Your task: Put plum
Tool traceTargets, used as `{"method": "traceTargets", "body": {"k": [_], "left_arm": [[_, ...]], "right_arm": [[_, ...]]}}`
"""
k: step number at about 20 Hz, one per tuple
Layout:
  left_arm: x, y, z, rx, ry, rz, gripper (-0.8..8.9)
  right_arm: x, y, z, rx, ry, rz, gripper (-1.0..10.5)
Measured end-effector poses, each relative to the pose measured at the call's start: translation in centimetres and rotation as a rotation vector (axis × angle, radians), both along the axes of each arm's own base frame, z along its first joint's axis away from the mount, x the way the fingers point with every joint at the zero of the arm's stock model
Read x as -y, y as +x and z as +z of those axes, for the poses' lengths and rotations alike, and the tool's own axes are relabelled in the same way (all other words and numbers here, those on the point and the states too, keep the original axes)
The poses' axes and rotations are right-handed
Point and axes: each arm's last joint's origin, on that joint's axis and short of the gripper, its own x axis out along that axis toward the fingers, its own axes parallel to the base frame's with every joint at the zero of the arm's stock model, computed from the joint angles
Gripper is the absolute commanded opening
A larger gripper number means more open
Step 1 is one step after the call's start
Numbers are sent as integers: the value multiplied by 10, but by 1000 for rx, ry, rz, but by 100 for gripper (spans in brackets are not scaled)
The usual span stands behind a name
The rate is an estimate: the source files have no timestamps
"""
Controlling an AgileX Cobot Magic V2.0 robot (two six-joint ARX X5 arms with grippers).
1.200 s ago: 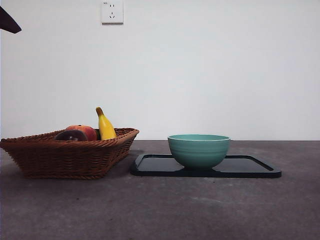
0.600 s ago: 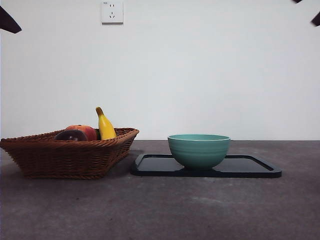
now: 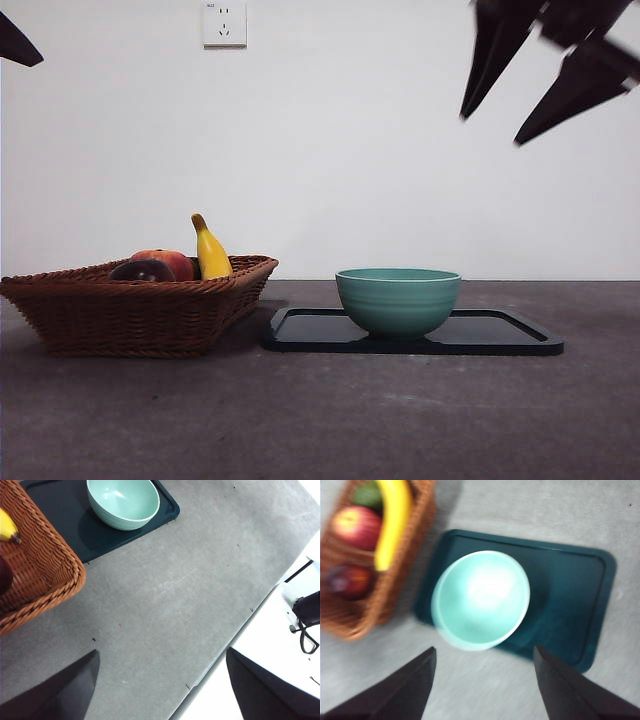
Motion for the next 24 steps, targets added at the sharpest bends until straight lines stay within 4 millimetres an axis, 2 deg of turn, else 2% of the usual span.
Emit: {"method": "traceTargets", "body": {"k": [5,9,14,20,21,24], "left_arm": [[0,0,0,3,-1,0,403],[0,1,1,9,-3,0,403],[0,1,1,9,-3,0,403],[0,1,1,9,-3,0,404],[0,1,1,9,-3,0,403],[0,1,1,9,-3,0,403]], "right_arm": [[-14,46,-34,-82,-47,14,308],[-21,66,-63,-119,-60,17,308],[-26,84,-92,-135,-82,6,307],[-28,92,-112,-166,-96,3,260],[-29,93,-116,-175,-99,3,239],[-30,96,-116,-151,-92,3,59]]}}
